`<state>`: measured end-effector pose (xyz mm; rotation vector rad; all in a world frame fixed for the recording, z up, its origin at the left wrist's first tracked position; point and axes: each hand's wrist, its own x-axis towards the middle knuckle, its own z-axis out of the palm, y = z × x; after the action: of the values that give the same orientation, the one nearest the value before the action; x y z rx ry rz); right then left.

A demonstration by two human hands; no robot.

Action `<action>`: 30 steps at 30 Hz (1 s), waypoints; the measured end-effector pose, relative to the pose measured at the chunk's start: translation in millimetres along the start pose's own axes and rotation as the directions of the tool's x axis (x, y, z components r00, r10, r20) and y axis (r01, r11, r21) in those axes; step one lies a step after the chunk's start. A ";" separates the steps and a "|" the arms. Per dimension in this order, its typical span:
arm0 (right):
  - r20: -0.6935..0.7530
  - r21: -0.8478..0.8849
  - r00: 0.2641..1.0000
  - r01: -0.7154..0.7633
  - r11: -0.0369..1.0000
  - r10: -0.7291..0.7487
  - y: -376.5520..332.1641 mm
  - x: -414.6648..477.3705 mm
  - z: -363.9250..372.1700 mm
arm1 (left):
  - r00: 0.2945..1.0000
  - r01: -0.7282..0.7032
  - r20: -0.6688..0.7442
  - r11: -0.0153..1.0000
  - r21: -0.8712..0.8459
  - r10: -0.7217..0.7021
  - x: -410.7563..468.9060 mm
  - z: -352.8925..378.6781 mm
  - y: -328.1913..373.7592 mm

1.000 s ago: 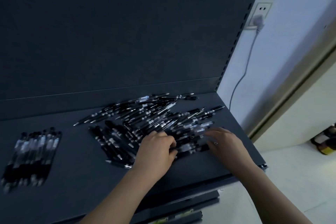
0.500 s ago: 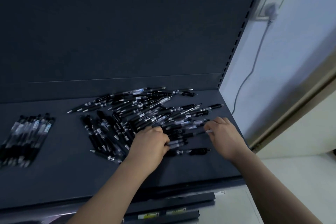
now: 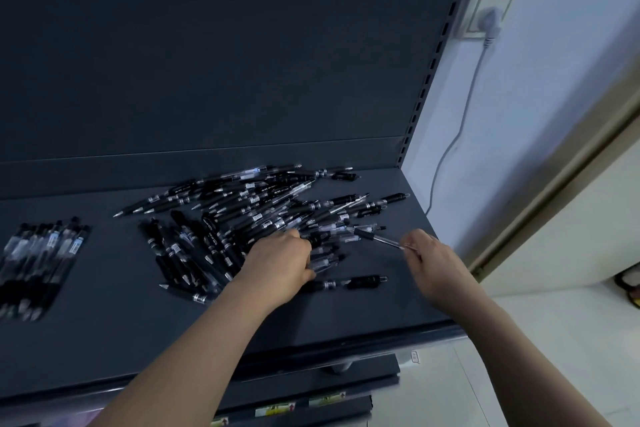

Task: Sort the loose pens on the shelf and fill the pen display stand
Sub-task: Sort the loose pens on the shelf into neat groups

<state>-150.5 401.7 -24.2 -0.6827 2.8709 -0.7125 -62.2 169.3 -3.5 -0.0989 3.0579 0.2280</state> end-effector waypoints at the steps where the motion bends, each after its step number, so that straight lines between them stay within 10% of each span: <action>1: -0.031 0.014 0.999 0.009 1.000 -0.008 -0.6 -1.0 -0.7 | 1.000 -0.007 0.001 1.000 0.004 0.007 0.2 0.4 -0.1; 6: -0.198 0.289 0.979 0.004 0.957 0.055 -5.9 -0.6 -11.1 | 1.000 0.000 0.000 0.999 -0.035 0.000 0.3 1.9 -2.8; 11: -0.212 0.790 0.928 -0.022 0.613 0.307 -10.2 9.7 -23.9 | 0.995 0.070 -0.041 0.951 -0.301 -0.086 1.7 -4.6 -9.9; 18: 0.056 0.843 0.954 -0.203 0.498 0.294 -22.3 44.1 -22.9 | 0.989 0.092 -0.066 0.898 -0.429 -0.133 9.3 -13.9 -5.1; 25: 0.211 0.383 0.953 -0.283 0.879 0.215 -10.5 64.7 1.0 | 0.992 0.128 0.024 0.960 -0.249 -0.126 14.5 -4.2 0.5; 30: 0.174 0.252 0.971 -0.205 0.946 0.164 -14.2 69.7 0.0 | 0.982 0.175 -0.023 0.954 -0.242 -0.186 20.9 5.0 2.4</action>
<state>-207.1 359.1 -17.3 -0.4040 2.5896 -0.9528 -82.8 171.2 -9.7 -0.4013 3.0253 0.5886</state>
